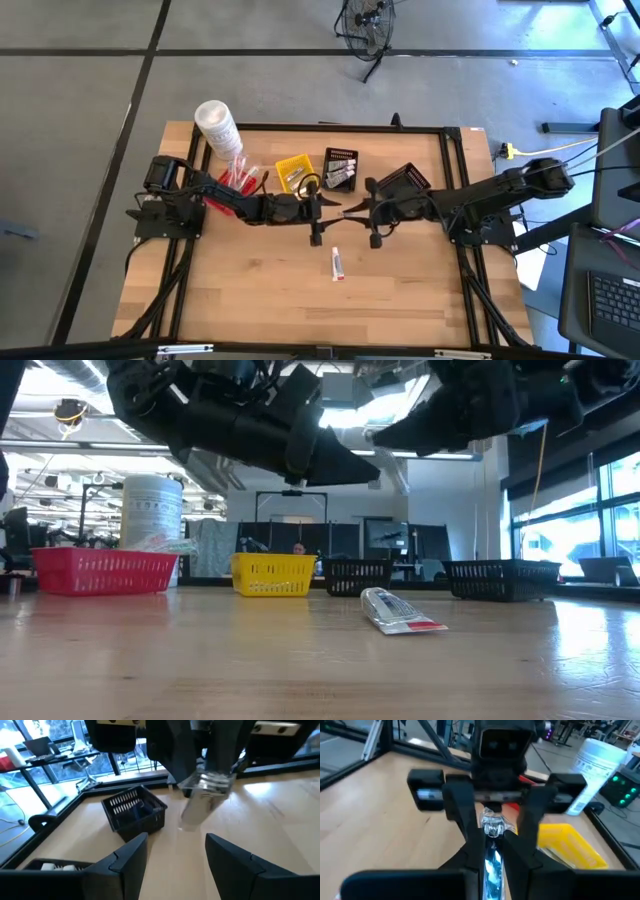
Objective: Pick & Place Travel size toiletries
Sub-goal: Put the nail cutter into the yellow bin
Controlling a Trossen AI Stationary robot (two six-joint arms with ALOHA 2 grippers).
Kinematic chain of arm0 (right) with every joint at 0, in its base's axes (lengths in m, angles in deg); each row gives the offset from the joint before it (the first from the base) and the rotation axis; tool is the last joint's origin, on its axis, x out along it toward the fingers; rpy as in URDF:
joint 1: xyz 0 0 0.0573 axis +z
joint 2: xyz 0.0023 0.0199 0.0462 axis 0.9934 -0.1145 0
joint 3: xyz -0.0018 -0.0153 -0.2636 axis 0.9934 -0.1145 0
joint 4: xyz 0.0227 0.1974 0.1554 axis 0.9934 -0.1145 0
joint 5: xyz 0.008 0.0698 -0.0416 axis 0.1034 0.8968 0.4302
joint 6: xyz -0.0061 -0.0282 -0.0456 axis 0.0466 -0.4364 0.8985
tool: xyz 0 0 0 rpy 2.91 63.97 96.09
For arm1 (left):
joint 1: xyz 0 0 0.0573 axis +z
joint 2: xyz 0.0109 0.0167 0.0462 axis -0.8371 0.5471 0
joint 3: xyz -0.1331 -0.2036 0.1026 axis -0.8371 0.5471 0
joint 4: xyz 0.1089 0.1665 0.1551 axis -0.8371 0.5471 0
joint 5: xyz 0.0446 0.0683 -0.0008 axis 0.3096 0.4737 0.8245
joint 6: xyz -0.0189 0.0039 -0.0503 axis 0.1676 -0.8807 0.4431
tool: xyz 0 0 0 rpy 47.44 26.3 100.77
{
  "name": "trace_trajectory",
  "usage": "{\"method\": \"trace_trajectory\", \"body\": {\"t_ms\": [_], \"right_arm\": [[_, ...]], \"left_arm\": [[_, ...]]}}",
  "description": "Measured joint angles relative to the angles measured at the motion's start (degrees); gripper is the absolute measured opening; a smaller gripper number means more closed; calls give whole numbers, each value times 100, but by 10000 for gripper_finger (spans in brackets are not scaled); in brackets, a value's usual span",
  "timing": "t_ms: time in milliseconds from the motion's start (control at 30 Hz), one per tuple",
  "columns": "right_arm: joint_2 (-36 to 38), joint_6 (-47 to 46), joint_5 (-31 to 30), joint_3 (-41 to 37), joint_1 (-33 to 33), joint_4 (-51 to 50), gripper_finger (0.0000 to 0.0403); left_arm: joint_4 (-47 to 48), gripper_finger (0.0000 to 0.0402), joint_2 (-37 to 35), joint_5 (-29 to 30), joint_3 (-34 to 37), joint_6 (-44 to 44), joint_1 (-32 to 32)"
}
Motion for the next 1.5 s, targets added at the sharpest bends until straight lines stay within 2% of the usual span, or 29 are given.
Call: {"method": "trace_trajectory", "body": {"t_ms": [233,400,533,700,1000,1233,1500], "right_arm": [[-673,-228,-47,0,-193,1000,50],[-950,-264,-30,1,-286,1246,51],[-1102,-419,237,178,-296,1249,51],[-1269,-678,386,457,-294,1253,51],[-1296,-691,384,503,-294,1136,52],[-1296,-842,337,505,-292,1058,88],[-1296,-819,-259,505,-292,529,147]], "left_arm": [[27,194,2,-356,0,-52,23],[47,193,7,-338,2,-53,32],[21,185,7,-249,2,-56,26],[102,153,7,-293,0,-58,30],[373,80,7,-290,0,-52,28],[383,50,7,-243,0,-31,30],[857,50,7,206,0,245,75]]}}
